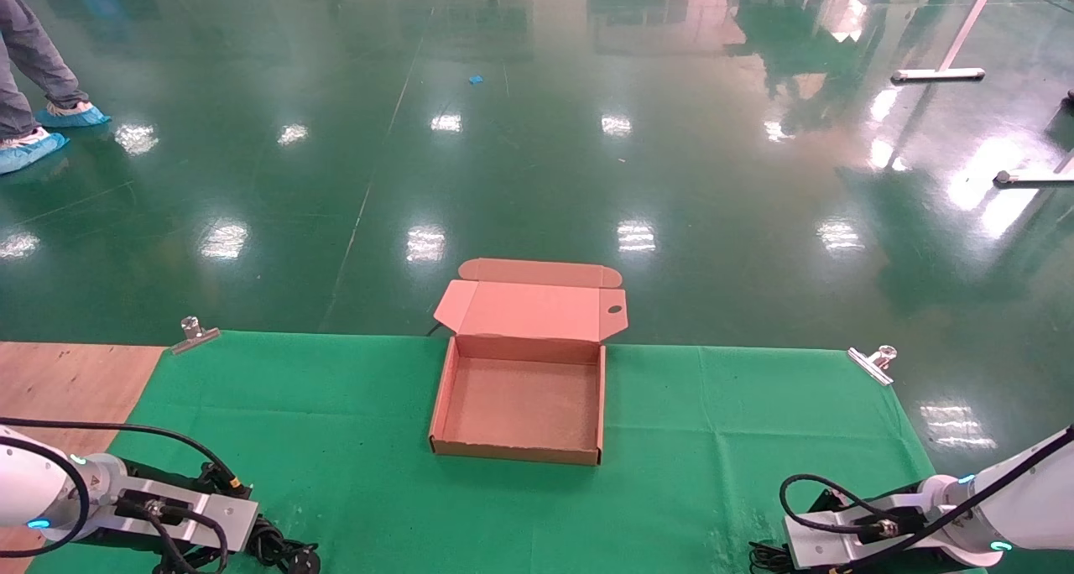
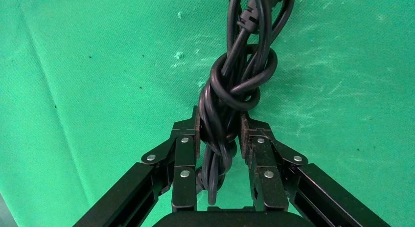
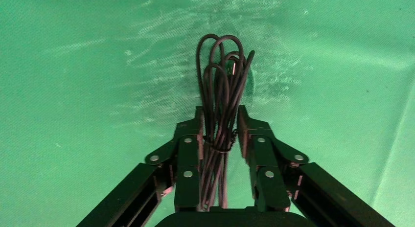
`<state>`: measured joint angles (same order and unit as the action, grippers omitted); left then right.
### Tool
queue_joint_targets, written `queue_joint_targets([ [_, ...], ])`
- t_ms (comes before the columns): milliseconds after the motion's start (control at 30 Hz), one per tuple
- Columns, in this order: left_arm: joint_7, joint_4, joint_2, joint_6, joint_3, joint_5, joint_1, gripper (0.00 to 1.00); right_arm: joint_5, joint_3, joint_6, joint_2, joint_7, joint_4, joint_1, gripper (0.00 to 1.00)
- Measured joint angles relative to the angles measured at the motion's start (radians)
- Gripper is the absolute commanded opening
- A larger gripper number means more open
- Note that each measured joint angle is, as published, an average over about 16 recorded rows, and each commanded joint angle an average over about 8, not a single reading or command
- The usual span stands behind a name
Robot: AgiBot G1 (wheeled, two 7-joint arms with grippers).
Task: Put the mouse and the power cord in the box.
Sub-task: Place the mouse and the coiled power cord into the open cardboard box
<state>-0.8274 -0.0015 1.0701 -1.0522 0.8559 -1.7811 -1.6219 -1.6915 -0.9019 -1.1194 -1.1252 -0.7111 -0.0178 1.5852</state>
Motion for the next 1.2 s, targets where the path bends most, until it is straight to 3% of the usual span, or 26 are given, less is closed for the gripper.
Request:
queue_joint_targets([
  [400,0.039,0.018,-0.047,-0.162,-0.017,0.024,-0.082,0.00,0.022,0.015,-0.064,0.023,-0.008,-0.005,0.062,0.00],
  [733,0.121,0.016,-0.074,-0.379,-0.018,0.025,-0.243,0.00,0.047,0.032,-0.194,0.051,0.003,-0.057,0.219,0.00],
  [967,0.195,-0.012,-0.035,-0.435,-0.014,0.018,-0.370,0.00,0.067,0.047,-0.266,0.023,0.067,-0.126,0.352,0.00],
  [1200,0.273,-0.048,0.051,-0.399,-0.017,0.021,-0.463,0.00,0.077,0.059,-0.245,-0.064,0.164,-0.181,0.453,0.00],
])
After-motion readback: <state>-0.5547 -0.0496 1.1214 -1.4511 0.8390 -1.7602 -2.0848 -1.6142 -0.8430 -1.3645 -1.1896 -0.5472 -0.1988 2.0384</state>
